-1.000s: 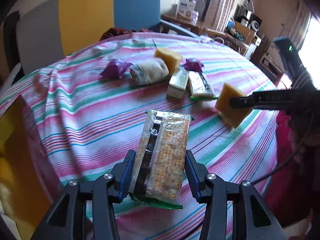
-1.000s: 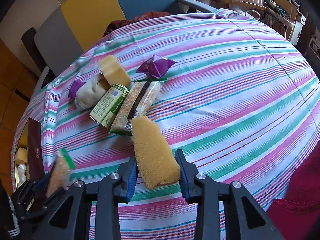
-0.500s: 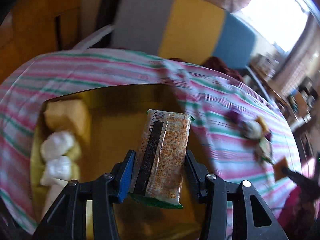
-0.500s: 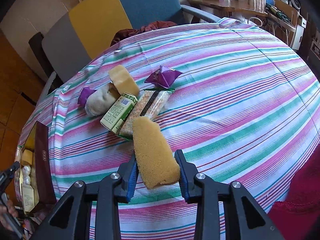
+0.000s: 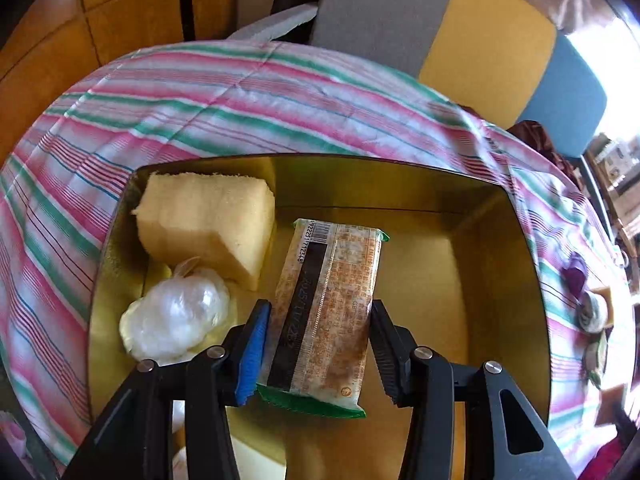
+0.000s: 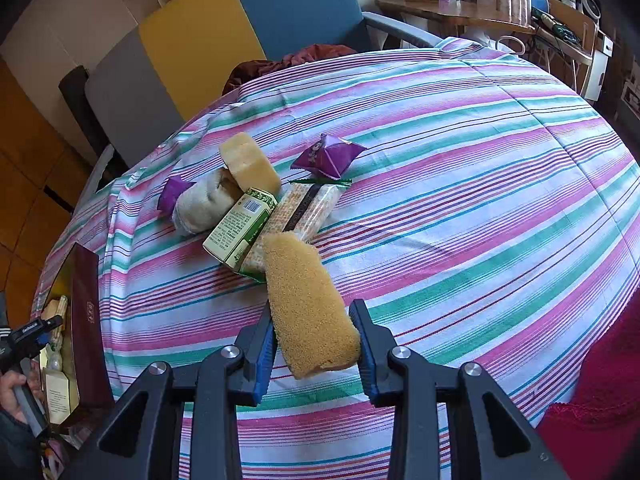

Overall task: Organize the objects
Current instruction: 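Carry the cracker packet into the gold tray and open the left tool, then lower the sponge wedge into the gold tray and open the right tool, then move both tools back toward the remaining items on the table, then grasp the purple wrapped packet with the left tool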

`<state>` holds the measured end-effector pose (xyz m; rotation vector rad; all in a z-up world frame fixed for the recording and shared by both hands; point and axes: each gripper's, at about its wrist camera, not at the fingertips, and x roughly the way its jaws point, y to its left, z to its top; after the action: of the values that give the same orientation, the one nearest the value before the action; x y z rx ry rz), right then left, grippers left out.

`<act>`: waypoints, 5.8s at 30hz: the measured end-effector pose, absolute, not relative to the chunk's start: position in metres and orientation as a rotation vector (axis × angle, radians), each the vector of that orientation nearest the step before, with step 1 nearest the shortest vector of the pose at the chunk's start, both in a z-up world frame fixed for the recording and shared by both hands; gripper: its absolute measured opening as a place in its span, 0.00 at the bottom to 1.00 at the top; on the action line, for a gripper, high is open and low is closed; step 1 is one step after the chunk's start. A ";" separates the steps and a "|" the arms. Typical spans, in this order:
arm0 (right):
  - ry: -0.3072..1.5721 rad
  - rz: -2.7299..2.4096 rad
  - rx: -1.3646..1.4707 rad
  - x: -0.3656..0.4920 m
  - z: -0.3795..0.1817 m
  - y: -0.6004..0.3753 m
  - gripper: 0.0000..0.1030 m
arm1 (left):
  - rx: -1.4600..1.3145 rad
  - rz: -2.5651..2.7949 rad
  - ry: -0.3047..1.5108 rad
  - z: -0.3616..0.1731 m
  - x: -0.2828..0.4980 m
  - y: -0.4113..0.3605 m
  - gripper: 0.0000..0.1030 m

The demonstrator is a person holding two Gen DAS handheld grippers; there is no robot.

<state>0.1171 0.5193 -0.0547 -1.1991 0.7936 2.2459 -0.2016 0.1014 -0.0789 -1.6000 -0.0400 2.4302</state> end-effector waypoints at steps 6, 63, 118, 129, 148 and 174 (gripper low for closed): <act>0.794 2.246 -1.199 0.117 -0.055 0.519 0.33 | -1.629 2.476 -0.005 -0.087 -0.213 0.107 0.48; 0.301 3.030 -1.720 -0.103 -0.022 0.162 0.66 | -1.128 2.745 -0.138 -0.010 -0.054 -0.059 0.69; 0.759 2.403 -1.130 0.076 -0.030 0.512 0.66 | -1.112 2.120 0.318 0.007 -0.082 0.318 0.71; 0.849 2.445 -1.106 0.080 -0.031 0.517 0.66 | -1.351 1.997 0.330 -0.039 -0.147 0.400 0.72; 0.901 2.464 -1.088 0.082 -0.029 0.520 0.66 | -1.613 1.992 0.160 -0.088 -0.184 0.466 0.47; 1.115 2.208 -1.018 0.108 -0.052 0.565 0.62 | -1.356 1.904 0.380 -0.077 -0.058 0.365 0.36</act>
<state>0.1079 0.5650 -0.0522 -1.0178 1.1147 2.2082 -0.0582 0.3645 -0.0766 -1.3556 0.3795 1.9038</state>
